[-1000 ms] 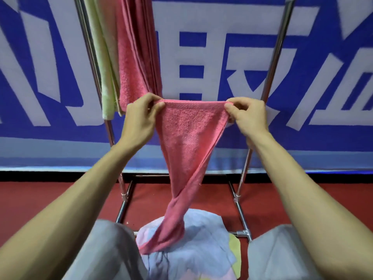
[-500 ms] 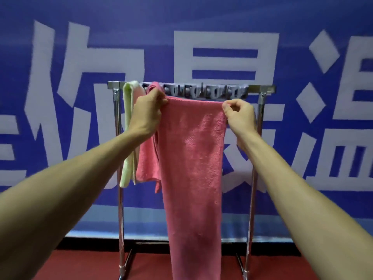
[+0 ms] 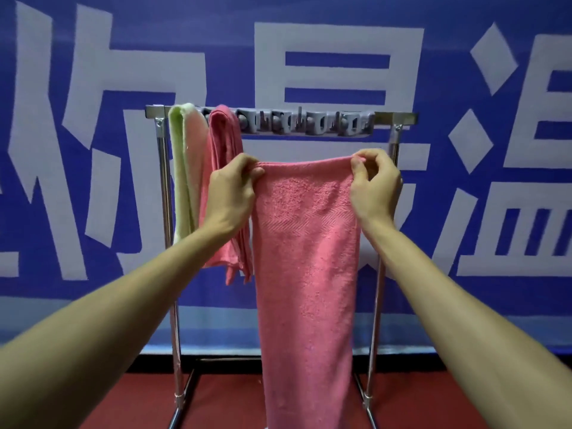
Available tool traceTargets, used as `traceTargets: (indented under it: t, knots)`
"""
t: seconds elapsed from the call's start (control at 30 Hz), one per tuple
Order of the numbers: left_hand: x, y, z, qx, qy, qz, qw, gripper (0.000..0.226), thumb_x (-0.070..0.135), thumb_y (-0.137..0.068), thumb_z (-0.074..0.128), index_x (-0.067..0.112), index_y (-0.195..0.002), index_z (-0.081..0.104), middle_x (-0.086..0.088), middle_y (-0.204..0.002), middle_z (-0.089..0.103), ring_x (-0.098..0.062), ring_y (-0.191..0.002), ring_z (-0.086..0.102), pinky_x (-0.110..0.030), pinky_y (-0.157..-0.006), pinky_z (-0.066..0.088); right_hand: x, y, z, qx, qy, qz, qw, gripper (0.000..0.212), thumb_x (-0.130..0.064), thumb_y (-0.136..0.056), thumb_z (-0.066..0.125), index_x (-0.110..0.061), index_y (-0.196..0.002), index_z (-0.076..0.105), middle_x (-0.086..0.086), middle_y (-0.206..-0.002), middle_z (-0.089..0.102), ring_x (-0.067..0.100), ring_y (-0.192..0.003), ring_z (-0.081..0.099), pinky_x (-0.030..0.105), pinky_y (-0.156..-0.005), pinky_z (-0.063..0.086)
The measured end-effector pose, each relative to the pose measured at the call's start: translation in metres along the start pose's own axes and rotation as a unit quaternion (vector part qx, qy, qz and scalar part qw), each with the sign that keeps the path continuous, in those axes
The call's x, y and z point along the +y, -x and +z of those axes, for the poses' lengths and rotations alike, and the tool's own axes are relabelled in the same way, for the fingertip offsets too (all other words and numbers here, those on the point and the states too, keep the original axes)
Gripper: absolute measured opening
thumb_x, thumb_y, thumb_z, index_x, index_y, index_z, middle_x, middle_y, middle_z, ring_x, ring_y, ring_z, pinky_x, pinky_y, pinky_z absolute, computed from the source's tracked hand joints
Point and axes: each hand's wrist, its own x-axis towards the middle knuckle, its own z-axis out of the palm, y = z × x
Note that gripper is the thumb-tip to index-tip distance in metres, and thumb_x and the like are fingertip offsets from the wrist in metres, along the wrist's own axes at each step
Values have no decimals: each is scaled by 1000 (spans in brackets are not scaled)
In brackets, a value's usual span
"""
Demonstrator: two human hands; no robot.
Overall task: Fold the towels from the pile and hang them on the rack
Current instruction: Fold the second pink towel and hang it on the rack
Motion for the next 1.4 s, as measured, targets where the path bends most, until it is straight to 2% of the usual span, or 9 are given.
traceTargets:
  t: [0.17, 0.4, 0.63, 0.83, 0.9, 1.03, 1.13, 1.23, 1.4]
  knots:
    - [-36, 57, 23, -31, 51, -49, 997, 12, 4, -88, 62, 8, -97, 68, 8, -83, 66, 18, -75, 57, -2, -72, 40, 60, 44, -4, -69, 30, 74, 994, 7, -12, -92, 58, -16, -89, 64, -15, -79, 59, -2, -75, 56, 4, -65, 44]
    - [-109, 178, 64, -172, -24, -278, 945, 10, 6, -89, 60, 4, -89, 70, -3, -82, 67, -16, -81, 58, -19, -66, 32, 153, 133, -15, -160, 9, 263, 951, 21, 0, -82, 65, -19, -75, 69, -3, -72, 66, 8, -68, 58, 30, -72, 48]
    - [-154, 249, 73, -224, 1, -400, 889, 11, 12, -91, 59, 13, -82, 66, -4, -78, 65, -16, -78, 57, -32, -74, 45, 193, 198, -22, -211, 27, 385, 898, 18, 0, -82, 65, -16, -76, 70, -2, -76, 67, 14, -80, 60, 26, -76, 50]
    - [-128, 235, 70, -171, -52, -303, 936, 17, 18, -92, 55, 10, -91, 70, 2, -80, 65, -15, -78, 57, -26, -70, 39, 184, 192, -17, -242, 45, 374, 894, 11, -7, -81, 67, -15, -79, 74, -2, -78, 71, 10, -76, 63, 30, -76, 54]
    - [-126, 237, 66, -184, -39, -321, 928, 15, 18, -92, 56, 11, -88, 70, 1, -78, 65, -16, -75, 57, -28, -69, 43, 179, 193, -20, -225, 13, 419, 879, 12, -3, -83, 65, -12, -77, 71, 1, -75, 67, 12, -72, 61, 30, -72, 56]
    - [-117, 246, 59, -215, 100, -492, 838, 17, 16, -93, 57, 10, -80, 66, -4, -69, 58, -18, -64, 52, -32, -65, 48, 171, 201, -21, -162, -58, 511, 842, 13, 1, -86, 62, -7, -79, 68, 5, -75, 66, 14, -67, 62, 23, -57, 57]
    - [-108, 242, 50, -195, 218, -593, 750, 18, 14, -93, 57, 9, -79, 67, -3, -65, 58, -15, -59, 49, -28, -61, 43, 173, 201, -25, -108, -114, 587, 794, 13, 2, -90, 56, -6, -85, 66, 8, -76, 66, 18, -67, 62, 29, -66, 57]
    - [-109, 240, 44, -227, 244, -599, 728, 26, 13, -94, 53, 12, -72, 66, 4, -55, 58, -12, -55, 47, -26, -60, 41, 178, 198, -29, -114, -158, 645, 739, 14, 0, -91, 54, -3, -101, 63, 8, -79, 63, 18, -66, 61, 29, -65, 55]
    - [-113, 242, 50, -184, 288, -670, 659, 11, 12, -91, 59, 4, -90, 66, -5, -73, 58, -15, -64, 51, -28, -59, 52, 180, 198, -30, -60, -227, 702, 672, 5, 3, -87, 59, 0, -90, 59, 11, -79, 63, 20, -67, 65, 29, -55, 59]
